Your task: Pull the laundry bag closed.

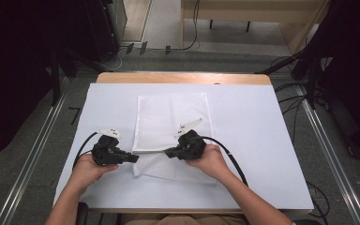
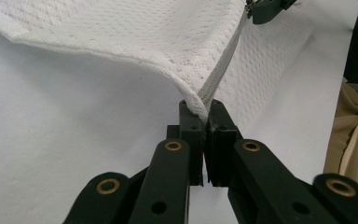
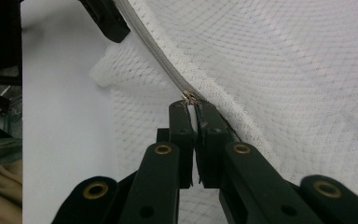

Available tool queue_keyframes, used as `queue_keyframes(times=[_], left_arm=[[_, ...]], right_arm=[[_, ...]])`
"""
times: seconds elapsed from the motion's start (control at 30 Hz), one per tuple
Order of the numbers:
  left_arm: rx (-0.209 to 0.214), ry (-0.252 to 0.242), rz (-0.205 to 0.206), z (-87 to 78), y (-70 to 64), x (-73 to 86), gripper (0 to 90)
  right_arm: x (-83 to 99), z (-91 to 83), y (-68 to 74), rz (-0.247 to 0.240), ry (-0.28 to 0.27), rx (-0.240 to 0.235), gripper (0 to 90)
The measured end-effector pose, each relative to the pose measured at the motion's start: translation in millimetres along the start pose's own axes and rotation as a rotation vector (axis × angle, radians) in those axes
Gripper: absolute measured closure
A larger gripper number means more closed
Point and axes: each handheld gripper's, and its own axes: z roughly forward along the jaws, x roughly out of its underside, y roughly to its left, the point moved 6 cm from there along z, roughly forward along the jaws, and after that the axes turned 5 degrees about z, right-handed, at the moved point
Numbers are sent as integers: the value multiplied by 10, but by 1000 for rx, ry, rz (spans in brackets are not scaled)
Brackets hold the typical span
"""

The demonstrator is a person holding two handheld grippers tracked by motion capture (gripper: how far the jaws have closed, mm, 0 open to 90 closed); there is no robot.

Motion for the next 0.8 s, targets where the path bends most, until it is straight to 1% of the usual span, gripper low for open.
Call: queue_keyframes(times=[0.13, 0.2, 0.27, 0.33, 0.43, 0.5, 0.6, 0.77, 0.8], left_arm=[[-5, 2, -5, -10, 8, 7, 880], [-1, 3, -6, -11, 9, 9, 880], [-6, 5, -3, -5, 9, 10, 880], [-4, 7, -8, -8, 15, 15, 880], [-4, 8, -1, -9, 8, 16, 879], [-1, 8, 6, 2, 1, 14, 879], [-5, 16, 0, -4, 8, 22, 879], [-7, 14, 2, -5, 12, 21, 879], [-6, 12, -4, -6, 8, 20, 879]], right_arm=[[12, -15, -7, -8, 1, 11, 884], [27, -29, -31, 6, 0, 9, 884], [42, -41, -42, 19, 2, 6, 884], [47, -39, -29, 15, 0, 8, 884], [56, -44, -12, 8, 4, 7, 884], [62, -54, -18, 13, 4, 8, 884], [80, -62, -40, 10, 12, 25, 884], [105, -92, -77, 20, 11, 29, 884], [108, -99, -82, 24, 12, 32, 884]])
